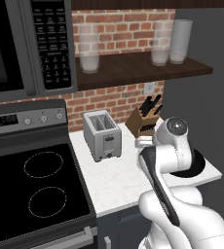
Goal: Grab a lemon wedge from the fridge and one ice cube from the ice bowl, and put them in the glass of lemonade.
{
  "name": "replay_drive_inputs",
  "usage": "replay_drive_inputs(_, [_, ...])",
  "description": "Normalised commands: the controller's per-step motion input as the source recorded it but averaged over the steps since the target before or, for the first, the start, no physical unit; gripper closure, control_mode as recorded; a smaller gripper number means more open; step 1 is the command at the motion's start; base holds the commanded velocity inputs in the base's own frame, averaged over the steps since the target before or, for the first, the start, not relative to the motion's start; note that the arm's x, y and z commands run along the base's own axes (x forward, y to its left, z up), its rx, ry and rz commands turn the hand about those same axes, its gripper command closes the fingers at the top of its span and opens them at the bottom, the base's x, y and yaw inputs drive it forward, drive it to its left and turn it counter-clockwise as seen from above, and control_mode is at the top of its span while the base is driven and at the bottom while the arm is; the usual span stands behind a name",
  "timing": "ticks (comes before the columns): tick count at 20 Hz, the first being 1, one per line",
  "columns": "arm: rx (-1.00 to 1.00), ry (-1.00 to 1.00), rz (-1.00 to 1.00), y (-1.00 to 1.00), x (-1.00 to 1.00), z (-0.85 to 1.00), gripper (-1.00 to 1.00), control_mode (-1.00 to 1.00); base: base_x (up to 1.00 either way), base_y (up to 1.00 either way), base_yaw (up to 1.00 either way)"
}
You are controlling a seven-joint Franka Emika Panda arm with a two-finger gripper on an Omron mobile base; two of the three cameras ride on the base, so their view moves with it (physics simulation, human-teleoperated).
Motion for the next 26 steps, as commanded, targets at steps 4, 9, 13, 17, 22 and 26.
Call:
replay_drive_inputs(4, [0.00,0.00,0.00,0.00,-0.39,0.28,-1.00,-1.00,0.00,0.00,0.00])
replay_drive_inputs(9, [0.00,0.00,0.02,0.02,-0.39,0.01,-1.00,-1.00,0.00,0.00,0.00])
replay_drive_inputs(13, [0.00,0.00,0.05,0.06,-0.58,-0.06,-1.00,-1.00,0.00,0.00,0.00])
replay_drive_inputs(17, [0.00,0.00,0.07,0.05,-0.73,-0.05,-1.00,-1.00,0.00,0.00,0.00])
replay_drive_inputs(22, [0.00,0.00,0.09,0.01,-0.87,-0.19,-1.00,-1.00,0.00,0.00,0.00])
replay_drive_inputs(26, [-0.02,0.00,0.12,0.00,-1.00,-0.47,-1.00,-1.00,0.00,0.00,0.00])
